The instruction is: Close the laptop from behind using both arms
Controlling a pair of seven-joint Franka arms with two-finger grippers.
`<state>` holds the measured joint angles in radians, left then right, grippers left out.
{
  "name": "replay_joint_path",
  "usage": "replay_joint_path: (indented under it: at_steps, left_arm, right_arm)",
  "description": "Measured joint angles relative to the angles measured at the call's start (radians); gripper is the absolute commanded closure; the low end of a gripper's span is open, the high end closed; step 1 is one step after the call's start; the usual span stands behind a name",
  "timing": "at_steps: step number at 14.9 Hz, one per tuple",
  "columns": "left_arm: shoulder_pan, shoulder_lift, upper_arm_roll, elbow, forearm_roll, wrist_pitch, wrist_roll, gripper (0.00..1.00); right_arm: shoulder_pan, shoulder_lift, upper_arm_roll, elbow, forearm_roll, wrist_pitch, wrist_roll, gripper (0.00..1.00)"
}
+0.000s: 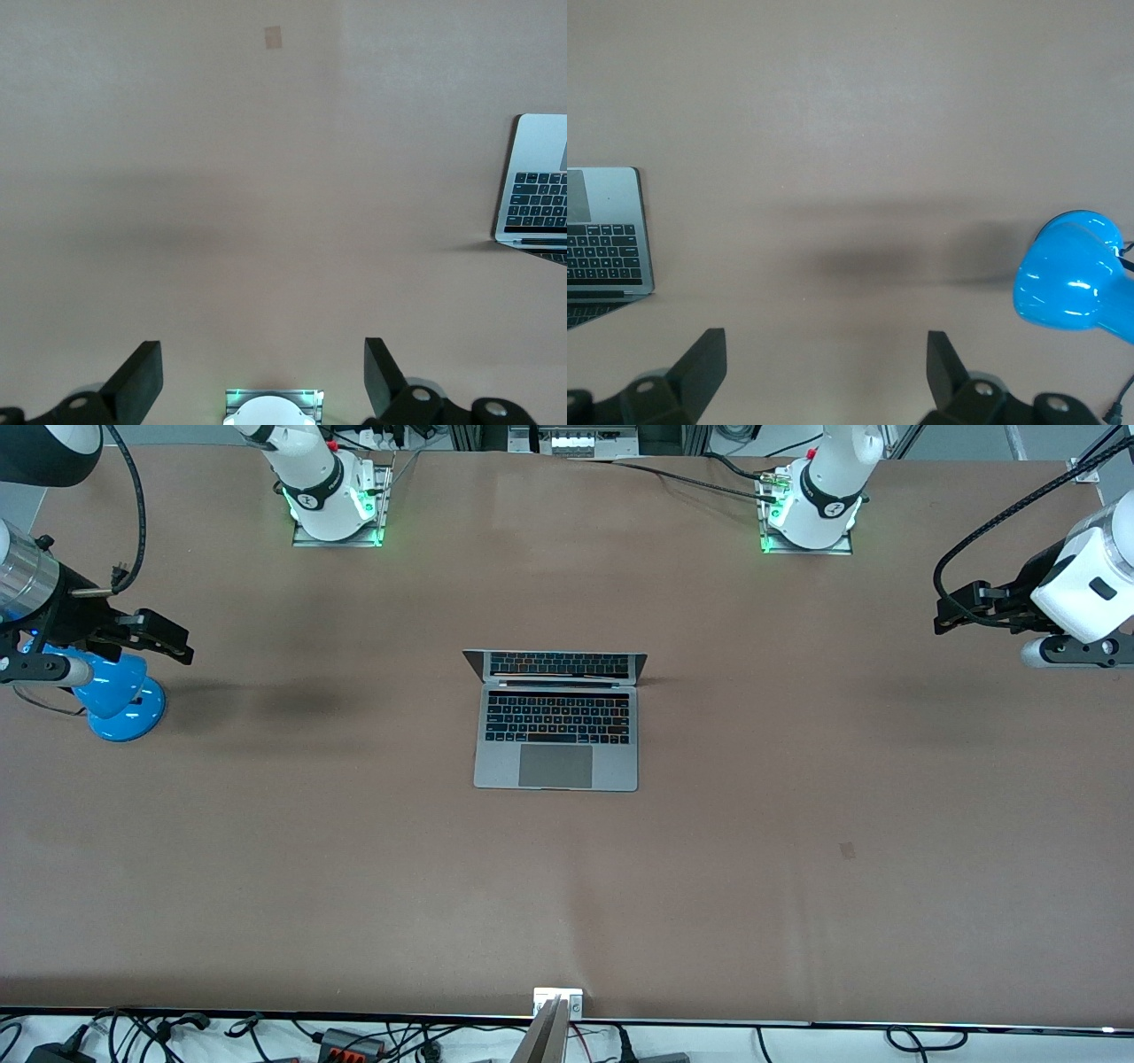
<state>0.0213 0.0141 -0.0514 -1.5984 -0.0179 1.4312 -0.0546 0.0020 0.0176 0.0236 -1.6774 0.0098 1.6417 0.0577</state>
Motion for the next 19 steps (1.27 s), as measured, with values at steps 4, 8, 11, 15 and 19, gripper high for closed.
replay_joint_path:
  at_steps: [4,8,11,15,19]
  left_arm:
    - [0.0,0.001,0.0,0.0,0.0,0.0,0.0,0.0]
    - [0.007,0.003,0.007,0.0,0.0,-0.003,0.0,0.0]
    - [0.007,0.005,0.01,0.0,0.0,-0.019,0.0,0.0]
    - [0.007,0.006,0.01,0.0,-0.016,-0.021,-0.004,0.69]
    - [0.006,0.006,0.005,0.0,-0.027,-0.046,-0.092,0.84]
  right_arm:
    - [0.0,0.0,0.001,0.0,0.0,0.0,0.0,0.0]
    - [0.0,0.001,0.001,0.0,0.0,0.0,0.0,0.0]
    - [0.006,0.006,0.009,0.0,0.0,0.0,0.0,0.0]
    - [0.013,0.017,0.012,0.0,0.0,-0.007,0.0,0.0]
    - [0.012,0.036,0.012,0.002,0.0,-0.011,-0.003,0.0]
